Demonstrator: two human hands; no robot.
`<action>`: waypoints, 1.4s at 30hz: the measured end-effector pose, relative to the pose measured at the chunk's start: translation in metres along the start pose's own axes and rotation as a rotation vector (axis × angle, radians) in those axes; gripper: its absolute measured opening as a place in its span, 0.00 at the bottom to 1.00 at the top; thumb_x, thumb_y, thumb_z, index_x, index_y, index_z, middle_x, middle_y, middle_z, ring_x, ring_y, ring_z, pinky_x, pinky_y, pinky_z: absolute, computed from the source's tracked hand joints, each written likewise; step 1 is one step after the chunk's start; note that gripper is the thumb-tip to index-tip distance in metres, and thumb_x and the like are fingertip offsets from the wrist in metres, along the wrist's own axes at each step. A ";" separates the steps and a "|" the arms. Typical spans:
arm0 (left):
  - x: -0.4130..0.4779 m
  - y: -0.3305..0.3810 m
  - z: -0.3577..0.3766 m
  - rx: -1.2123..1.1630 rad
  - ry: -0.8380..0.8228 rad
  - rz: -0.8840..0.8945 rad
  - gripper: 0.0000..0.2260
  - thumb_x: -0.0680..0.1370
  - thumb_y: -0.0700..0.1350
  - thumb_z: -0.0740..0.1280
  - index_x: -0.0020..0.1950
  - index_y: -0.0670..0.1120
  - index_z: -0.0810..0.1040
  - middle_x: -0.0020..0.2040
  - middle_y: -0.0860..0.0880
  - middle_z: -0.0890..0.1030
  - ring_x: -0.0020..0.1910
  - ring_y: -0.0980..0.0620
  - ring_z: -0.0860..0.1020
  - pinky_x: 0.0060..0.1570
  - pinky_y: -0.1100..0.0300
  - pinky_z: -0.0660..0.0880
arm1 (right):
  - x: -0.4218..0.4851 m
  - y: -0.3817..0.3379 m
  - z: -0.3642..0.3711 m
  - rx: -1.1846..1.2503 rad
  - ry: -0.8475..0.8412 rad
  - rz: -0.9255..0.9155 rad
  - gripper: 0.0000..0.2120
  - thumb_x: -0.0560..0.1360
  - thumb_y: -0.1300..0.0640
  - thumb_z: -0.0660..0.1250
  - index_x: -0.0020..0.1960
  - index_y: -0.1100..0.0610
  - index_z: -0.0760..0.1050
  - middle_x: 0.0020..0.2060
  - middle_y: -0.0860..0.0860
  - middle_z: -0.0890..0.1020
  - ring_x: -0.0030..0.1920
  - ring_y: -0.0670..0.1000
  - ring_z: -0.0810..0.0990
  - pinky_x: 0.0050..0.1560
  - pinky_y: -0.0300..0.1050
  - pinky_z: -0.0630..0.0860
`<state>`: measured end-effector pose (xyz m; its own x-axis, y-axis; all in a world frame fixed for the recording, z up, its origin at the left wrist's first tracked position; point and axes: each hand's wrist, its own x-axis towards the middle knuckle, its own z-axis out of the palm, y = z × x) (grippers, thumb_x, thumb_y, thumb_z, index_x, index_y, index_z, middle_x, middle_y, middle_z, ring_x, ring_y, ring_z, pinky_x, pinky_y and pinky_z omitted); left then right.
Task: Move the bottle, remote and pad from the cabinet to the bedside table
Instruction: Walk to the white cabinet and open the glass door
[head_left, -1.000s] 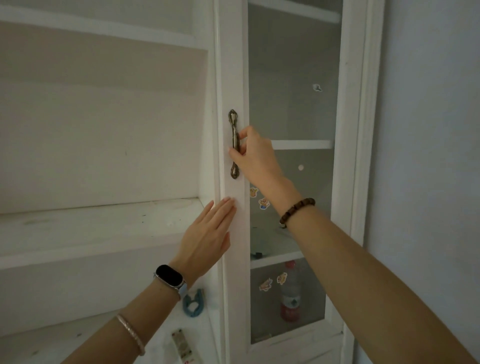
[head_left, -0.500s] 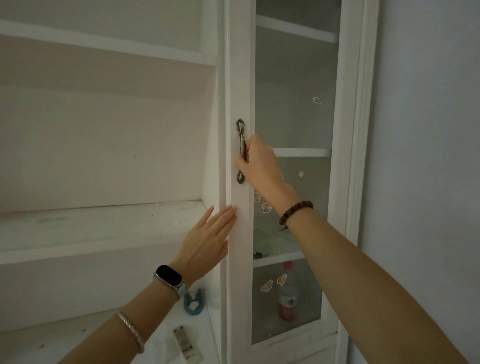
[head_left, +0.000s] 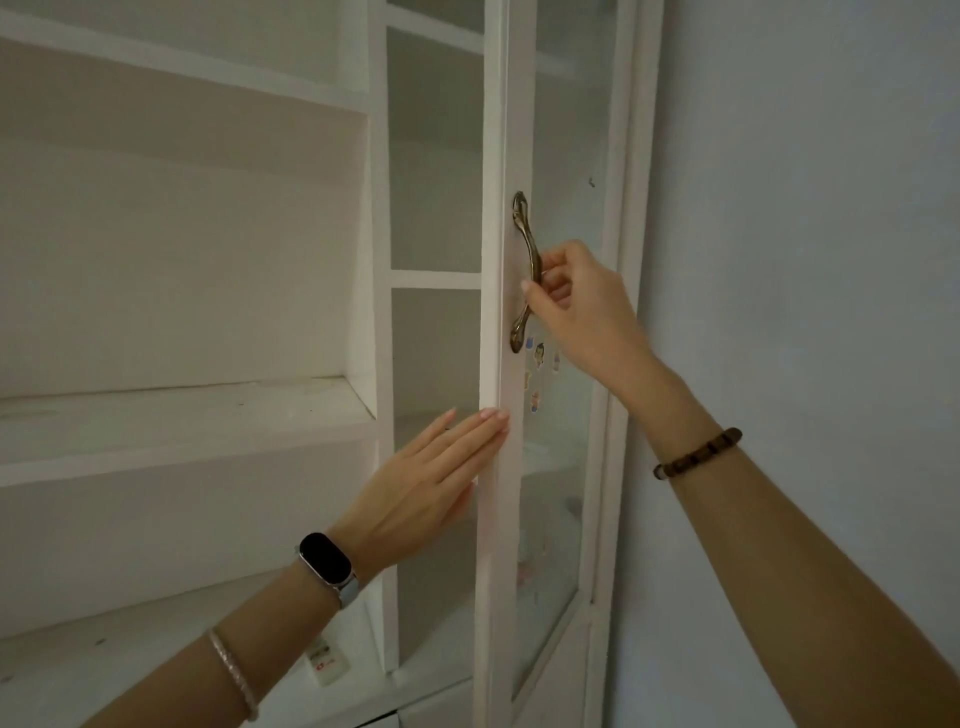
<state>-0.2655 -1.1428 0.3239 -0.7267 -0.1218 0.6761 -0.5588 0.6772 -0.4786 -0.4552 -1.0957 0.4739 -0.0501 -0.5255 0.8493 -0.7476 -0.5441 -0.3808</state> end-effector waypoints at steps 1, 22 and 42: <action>0.005 0.006 -0.001 -0.023 0.017 0.021 0.25 0.80 0.40 0.60 0.75 0.40 0.58 0.76 0.44 0.58 0.76 0.49 0.55 0.73 0.47 0.56 | -0.003 0.002 -0.009 0.022 0.001 0.014 0.11 0.78 0.54 0.66 0.59 0.56 0.72 0.43 0.46 0.78 0.42 0.44 0.79 0.41 0.28 0.74; 0.137 0.140 0.024 -0.290 0.241 0.222 0.26 0.78 0.41 0.59 0.75 0.41 0.58 0.76 0.39 0.57 0.76 0.45 0.53 0.73 0.48 0.57 | -0.051 0.071 -0.176 0.168 0.218 0.267 0.11 0.79 0.62 0.63 0.61 0.63 0.74 0.48 0.61 0.83 0.47 0.53 0.85 0.52 0.40 0.81; 0.235 0.206 0.075 -0.256 0.191 0.223 0.26 0.81 0.49 0.52 0.76 0.40 0.54 0.77 0.42 0.54 0.77 0.47 0.49 0.74 0.45 0.52 | -0.057 0.129 -0.231 -0.176 0.242 0.300 0.14 0.81 0.58 0.61 0.66 0.58 0.70 0.59 0.49 0.79 0.59 0.48 0.78 0.58 0.39 0.76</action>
<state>-0.5812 -1.0864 0.3429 -0.7181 0.1701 0.6749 -0.2597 0.8342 -0.4865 -0.7017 -0.9845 0.4609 -0.4213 -0.4631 0.7798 -0.7767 -0.2598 -0.5738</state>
